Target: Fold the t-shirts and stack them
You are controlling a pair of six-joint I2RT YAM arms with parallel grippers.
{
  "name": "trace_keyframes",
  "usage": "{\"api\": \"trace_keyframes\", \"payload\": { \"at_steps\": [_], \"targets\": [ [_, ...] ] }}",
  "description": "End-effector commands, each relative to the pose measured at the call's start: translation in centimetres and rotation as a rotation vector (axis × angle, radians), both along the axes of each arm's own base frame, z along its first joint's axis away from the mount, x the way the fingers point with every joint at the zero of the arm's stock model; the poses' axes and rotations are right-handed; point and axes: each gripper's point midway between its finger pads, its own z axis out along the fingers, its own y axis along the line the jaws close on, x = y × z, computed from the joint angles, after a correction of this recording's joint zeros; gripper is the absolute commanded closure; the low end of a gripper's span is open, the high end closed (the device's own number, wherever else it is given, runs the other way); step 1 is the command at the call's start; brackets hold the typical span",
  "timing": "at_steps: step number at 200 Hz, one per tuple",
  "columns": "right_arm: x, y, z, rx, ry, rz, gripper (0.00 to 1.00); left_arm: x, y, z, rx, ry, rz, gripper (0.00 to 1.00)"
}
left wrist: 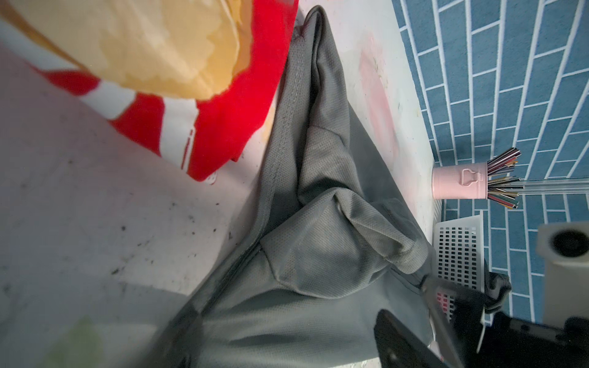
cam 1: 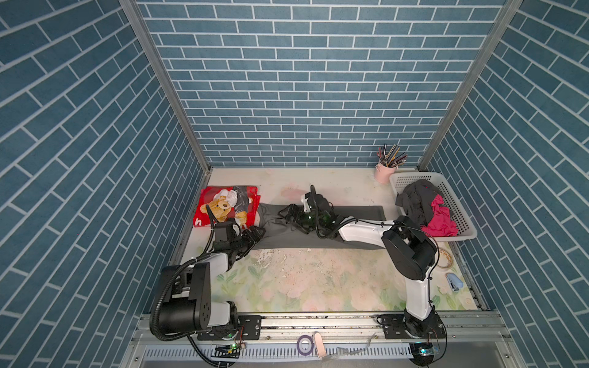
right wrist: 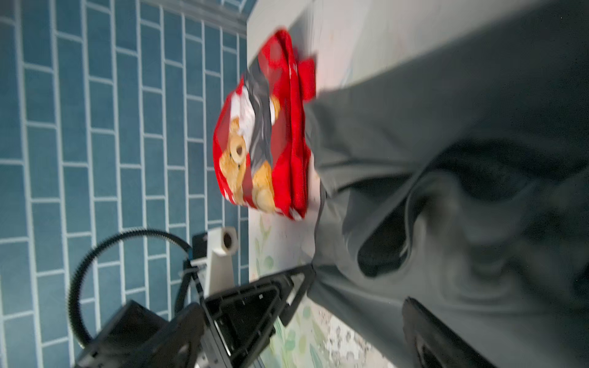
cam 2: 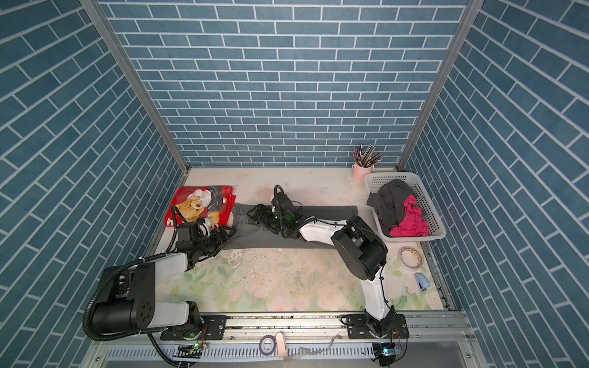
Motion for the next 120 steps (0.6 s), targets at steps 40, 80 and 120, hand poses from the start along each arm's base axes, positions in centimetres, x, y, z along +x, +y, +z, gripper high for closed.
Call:
{"api": "trace_keyframes", "payload": {
  "at_steps": [40,80,120],
  "targets": [
    [1.2,2.2,-2.2,0.033,0.019,0.034,0.02,-3.0,1.2,-3.8,0.046,0.171,0.048,0.13],
    [6.6,2.8,-2.6,0.079,-0.029,0.008,0.02,-3.2,1.2,-3.8,0.042,0.175,0.042,0.13],
    [10.7,2.4,-1.1,0.111,-0.064,0.011,0.02,-3.3,1.3,-3.9,0.045,0.178,0.045,0.13]
  ]
}}
